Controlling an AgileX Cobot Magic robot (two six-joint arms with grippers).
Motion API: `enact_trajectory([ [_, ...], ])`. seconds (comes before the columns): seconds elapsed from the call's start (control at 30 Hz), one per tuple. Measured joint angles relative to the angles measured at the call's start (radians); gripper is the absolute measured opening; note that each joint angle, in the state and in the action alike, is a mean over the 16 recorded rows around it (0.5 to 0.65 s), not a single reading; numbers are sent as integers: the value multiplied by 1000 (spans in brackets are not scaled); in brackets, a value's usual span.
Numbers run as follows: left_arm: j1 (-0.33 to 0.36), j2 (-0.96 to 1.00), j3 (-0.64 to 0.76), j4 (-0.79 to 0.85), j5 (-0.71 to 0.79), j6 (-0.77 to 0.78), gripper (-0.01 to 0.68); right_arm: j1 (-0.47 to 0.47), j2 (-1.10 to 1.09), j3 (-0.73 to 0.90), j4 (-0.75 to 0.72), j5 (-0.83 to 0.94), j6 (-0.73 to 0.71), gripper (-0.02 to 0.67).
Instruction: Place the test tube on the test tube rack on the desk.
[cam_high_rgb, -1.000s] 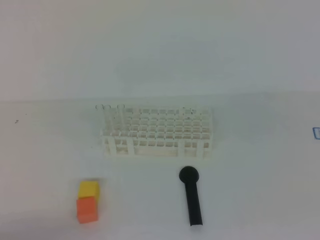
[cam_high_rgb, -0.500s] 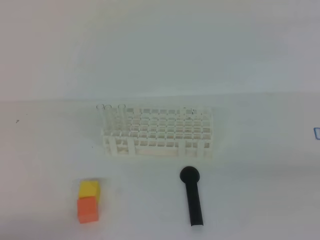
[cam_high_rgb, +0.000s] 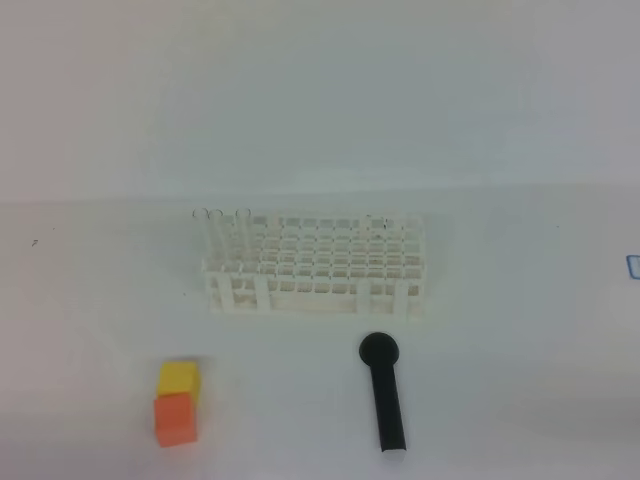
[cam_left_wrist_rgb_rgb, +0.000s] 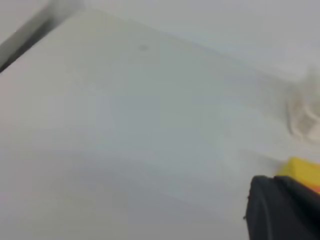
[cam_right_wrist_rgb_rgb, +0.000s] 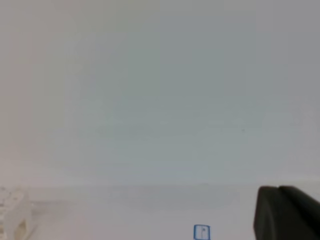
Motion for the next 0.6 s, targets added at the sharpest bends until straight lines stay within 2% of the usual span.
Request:
enact_trajectory([
  [0.17,-30,0,0,-103,1,301,-1,0,-2,11,341,39,-349,-1],
  [0.27,-42,0,0,-156,2,411,-1,0,-2,13,567,83,-578,-1],
  [0.43,-46,0,0,-180,2,465,-1,0,-2,17,900,180,-915,-1],
  [0.6,-43,0,0,-189,1,470,-1,0,-2,20,1054,285,-1087,-1],
])
